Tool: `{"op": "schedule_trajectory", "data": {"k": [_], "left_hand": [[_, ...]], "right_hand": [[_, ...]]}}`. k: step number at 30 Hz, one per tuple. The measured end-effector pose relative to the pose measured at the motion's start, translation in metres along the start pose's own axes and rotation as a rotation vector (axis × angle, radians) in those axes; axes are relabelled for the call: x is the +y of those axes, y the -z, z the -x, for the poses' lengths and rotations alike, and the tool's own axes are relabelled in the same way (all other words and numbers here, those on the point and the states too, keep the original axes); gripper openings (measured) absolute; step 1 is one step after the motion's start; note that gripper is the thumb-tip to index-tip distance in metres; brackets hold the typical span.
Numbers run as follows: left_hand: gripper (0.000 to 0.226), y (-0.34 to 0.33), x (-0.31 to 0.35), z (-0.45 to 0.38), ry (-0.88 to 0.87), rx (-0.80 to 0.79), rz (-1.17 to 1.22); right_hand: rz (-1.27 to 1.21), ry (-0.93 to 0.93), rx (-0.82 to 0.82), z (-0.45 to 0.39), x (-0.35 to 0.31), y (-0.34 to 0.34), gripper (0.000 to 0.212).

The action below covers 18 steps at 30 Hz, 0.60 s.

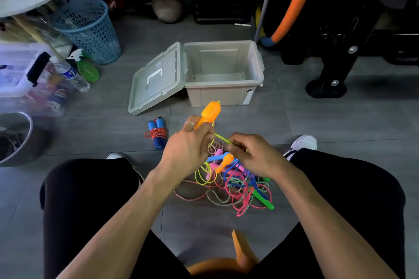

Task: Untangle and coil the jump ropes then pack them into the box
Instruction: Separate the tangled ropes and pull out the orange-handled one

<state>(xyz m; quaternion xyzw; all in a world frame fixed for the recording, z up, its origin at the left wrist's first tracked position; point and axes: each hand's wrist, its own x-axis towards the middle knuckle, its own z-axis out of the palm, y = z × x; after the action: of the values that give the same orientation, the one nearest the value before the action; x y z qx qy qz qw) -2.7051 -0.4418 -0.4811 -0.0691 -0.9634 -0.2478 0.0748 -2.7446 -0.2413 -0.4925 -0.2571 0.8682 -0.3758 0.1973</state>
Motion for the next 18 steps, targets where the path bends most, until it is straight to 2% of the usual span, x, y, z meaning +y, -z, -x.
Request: {"op": "schedule_trajectory", "data": {"k": [5, 10, 12, 15, 17, 18], "left_hand": [[0.013, 0.020, -0.006, -0.007, 0.118, 0.314, 0.212], [0.014, 0.027, -0.006, -0.005, 0.231, 0.388, 0.318], [0.016, 0.028, -0.012, -0.004, 0.367, 0.284, 0.328], [0.017, 0.025, -0.029, 0.000, 0.594, -0.074, 0.146], [0.019, 0.021, -0.032, 0.008, 0.641, -0.271, -0.007], [0.022, 0.020, -0.030, 0.011, 0.634, -0.293, -0.042]], "right_hand": [[-0.023, -0.058, 0.033, 0.000, 0.019, -0.002, 0.022], [0.096, -0.082, 0.122, -0.005, 0.038, -0.011, 0.019], [0.096, -0.070, 0.134, -0.005, 0.037, -0.008, 0.024], [0.076, 0.017, 0.150, -0.006, 0.027, -0.003, 0.033], [0.040, 0.025, 0.154, -0.006, 0.022, 0.001, 0.029], [0.024, 0.022, 0.149, -0.005, 0.018, 0.002, 0.026]]}}
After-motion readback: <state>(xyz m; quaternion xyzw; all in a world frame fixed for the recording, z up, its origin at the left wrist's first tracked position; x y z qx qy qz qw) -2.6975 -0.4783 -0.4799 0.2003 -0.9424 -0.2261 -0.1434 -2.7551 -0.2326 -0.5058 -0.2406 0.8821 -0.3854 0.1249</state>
